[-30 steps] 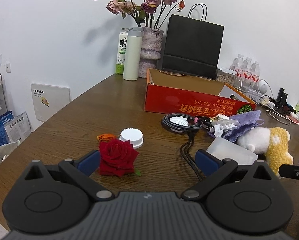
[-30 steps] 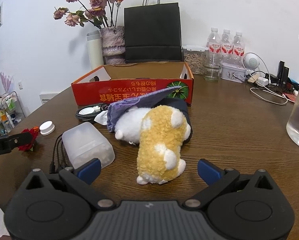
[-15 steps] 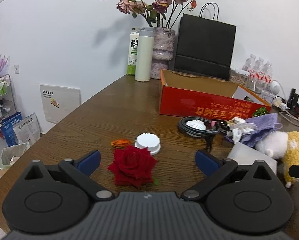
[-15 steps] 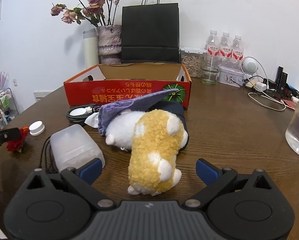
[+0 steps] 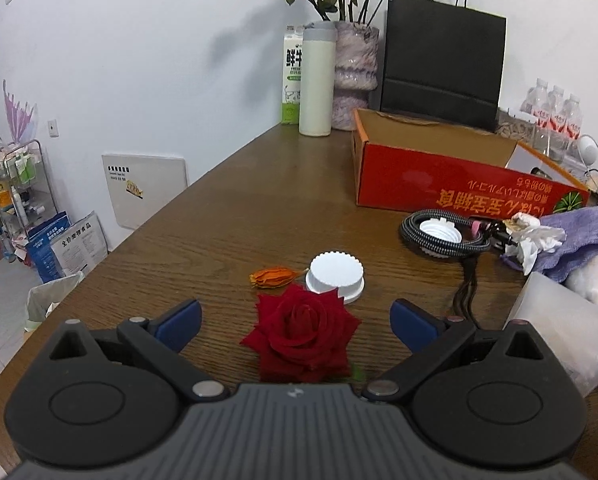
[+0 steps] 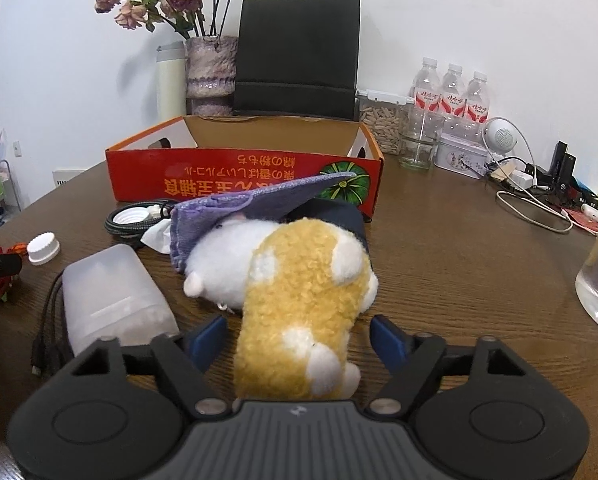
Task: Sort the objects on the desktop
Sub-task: 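Grasp the red rose with the left tool while the right tool grasps the yellow-white plush toy, then carry rose and plush toy into the cardboard box and open both tools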
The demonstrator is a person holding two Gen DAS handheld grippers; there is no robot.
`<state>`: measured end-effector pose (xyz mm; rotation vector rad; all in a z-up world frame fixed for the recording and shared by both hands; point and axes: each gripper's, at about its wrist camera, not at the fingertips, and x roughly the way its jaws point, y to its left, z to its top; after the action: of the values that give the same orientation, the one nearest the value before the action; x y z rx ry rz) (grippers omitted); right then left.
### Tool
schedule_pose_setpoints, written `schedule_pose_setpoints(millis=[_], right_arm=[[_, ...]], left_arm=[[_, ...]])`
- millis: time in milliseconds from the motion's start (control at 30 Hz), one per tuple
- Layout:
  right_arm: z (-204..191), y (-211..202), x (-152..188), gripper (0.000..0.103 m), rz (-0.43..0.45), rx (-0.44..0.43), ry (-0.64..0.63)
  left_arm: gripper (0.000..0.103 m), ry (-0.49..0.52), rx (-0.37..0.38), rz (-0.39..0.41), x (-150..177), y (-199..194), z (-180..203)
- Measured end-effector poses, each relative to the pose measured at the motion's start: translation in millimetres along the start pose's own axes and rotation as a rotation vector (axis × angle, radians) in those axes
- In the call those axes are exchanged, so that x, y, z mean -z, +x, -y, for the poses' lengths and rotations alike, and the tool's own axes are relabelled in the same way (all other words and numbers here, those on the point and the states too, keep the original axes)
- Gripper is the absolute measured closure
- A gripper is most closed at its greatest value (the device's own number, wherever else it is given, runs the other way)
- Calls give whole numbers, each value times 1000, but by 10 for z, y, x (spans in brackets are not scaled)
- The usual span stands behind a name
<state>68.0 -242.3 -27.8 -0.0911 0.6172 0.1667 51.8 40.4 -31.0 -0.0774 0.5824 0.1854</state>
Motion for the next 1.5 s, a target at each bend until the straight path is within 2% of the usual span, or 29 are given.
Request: schedule_pose_setpoints(millis=[167, 233, 433, 467, 567, 700, 900, 1133, 1267, 1400, 1500], right_arm=[[9, 63, 11, 39, -9, -4, 8], [15, 77, 17, 49, -10, -11, 10], [20, 51, 38, 55, 10, -21, 15], [25, 37, 42, 56, 16, -24, 17], [46, -15, 47, 57, 37, -30, 21], [81, -102, 57, 58, 68, -46, 32], [168, -289, -23, 58, 137, -63, 52], [263, -370, -432, 58, 248, -75, 40], [259, -242, -752, 58, 307, -72, 24], [246, -4, -1057, 58, 332, -79, 16], [230, 213, -1262, 58, 331, -82, 9]], left_arm=[[15, 24, 4, -16, 39, 15, 43], [22, 25, 13, -24, 42, 33, 56], [44, 6, 49, -38, 59, 28, 49], [51, 3, 54, -40, 59, 27, 48], [57, -3, 68, -40, 61, 9, 41], [62, -9, 83, -19, 45, -48, 36], [64, -12, 122, 28, -86, -163, 63], [63, 36, 203, 146, -513, -273, 295], [63, 46, 283, 185, -841, -179, 509], [63, 68, 303, 223, -1104, 3, 763], [63, 65, 317, 218, -1244, 200, 921]])
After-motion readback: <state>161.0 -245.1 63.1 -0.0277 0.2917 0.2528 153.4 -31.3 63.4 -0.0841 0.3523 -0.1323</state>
